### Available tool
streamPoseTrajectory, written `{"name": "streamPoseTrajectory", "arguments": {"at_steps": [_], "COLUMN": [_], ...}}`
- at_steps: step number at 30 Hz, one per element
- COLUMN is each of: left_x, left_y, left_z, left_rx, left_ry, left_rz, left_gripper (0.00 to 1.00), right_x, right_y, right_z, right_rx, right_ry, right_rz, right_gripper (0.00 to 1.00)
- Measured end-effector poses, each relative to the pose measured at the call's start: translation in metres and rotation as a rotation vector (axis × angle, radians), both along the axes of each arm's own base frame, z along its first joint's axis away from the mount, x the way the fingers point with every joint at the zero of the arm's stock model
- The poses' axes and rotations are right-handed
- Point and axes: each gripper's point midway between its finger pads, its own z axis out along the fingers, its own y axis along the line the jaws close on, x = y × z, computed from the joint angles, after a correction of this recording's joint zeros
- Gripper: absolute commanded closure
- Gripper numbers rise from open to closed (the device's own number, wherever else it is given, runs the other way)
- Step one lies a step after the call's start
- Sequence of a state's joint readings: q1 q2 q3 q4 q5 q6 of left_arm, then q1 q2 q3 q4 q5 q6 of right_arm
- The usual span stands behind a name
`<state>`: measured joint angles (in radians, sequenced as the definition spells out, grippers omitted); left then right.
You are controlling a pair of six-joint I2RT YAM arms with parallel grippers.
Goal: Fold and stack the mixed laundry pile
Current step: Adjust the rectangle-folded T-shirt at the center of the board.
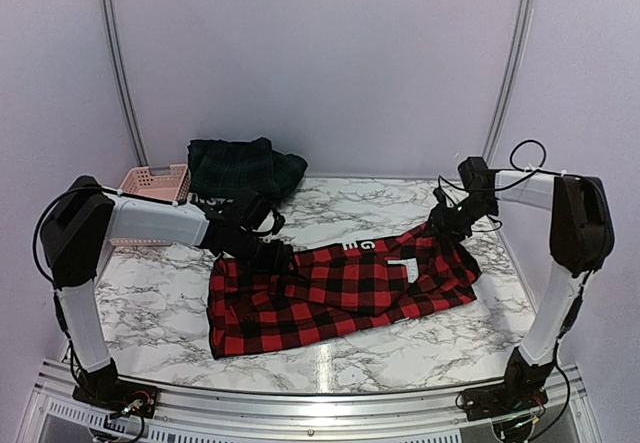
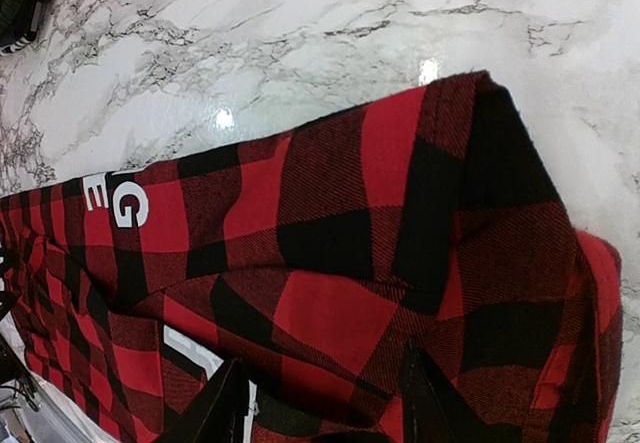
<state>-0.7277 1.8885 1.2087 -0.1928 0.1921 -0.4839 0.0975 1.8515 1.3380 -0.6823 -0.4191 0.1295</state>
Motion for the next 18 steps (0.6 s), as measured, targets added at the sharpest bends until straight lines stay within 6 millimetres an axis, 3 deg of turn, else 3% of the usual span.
{"name": "streamPoseTrajectory", "arguments": {"at_steps": [8,14,18], "left_x": [0.001,0.004,0.007], "left_y": [0.002,0.015,0.013], "left_z": [-0.013,-0.016,-0.015], "left_rx": [0.029,0.092,0.092], "left_ry": [0.032,0.036,0.054], "left_rz": [0.021,0.074,0.083], "left_gripper": [0.24,0.19,0.25], "right_x": [-0.003,-0.005,-0.005], "right_y": [-0.005,-0.006,-0.006], "right_z": [-0.014,-0.02,-0.024], "right_rx": [-0.014,-0.02,-0.024], "right_ry": [0.034,0.046,0.057], "right_rz": [-0.01,-0.009,-0.009], "right_gripper": [0.49,0.48,0.51]}}
